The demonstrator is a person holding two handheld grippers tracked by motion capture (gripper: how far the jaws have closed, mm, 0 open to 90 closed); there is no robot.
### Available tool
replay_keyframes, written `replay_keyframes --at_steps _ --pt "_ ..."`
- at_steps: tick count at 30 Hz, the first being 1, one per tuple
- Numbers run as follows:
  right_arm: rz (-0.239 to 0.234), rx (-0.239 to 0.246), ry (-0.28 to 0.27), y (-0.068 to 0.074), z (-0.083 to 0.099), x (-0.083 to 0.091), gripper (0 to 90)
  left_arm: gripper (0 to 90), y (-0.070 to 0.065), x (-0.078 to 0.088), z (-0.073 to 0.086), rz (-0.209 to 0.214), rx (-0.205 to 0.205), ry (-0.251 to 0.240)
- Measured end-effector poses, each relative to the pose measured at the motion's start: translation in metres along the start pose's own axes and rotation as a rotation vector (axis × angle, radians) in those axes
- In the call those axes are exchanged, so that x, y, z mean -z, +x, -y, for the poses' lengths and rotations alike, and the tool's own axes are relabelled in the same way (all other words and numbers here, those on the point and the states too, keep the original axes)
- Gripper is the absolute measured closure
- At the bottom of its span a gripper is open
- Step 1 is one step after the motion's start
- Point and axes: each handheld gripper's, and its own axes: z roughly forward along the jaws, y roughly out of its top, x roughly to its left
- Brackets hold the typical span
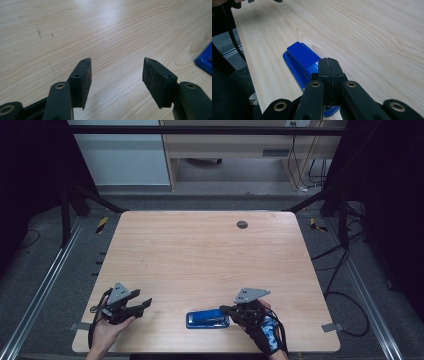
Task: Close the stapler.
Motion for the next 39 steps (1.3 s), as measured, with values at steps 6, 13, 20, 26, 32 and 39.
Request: replay_keyframes --at_steps 6,13,20,26,32,39 --pt "-0.008 0.015 0.032 0.001 0.003 -0.006 90.0 40.6 -0.001 -0.001 0.000 0.003 -0.002 0.001" --pt "-0.036 0.017 0.024 -0.002 0.003 -0.007 90.0 40.6 -0.002 -0.001 0.000 0.003 -0.001 -0.001" --pt "-0.009 0.019 0.023 -0.003 0.005 -0.008 90.0 40.6 -0.002 -0.001 0.000 0.004 0.003 0.001" --pt "-0.010 0.043 0.025 0.002 0.004 -0.010 90.0 40.6 -0.002 -0.001 0.000 0.004 -0.006 0.003" --pt "-0.044 0.017 -0.023 -0.001 0.002 -0.007 89.8 40.6 -0.001 -0.001 0.000 0.004 0.001 0.000" --pt "0.038 -0.005 -0.069 -0.008 -0.001 0.002 81.8 39.3 -0.001 -0.002 0.000 0.007 0.008 0.003"
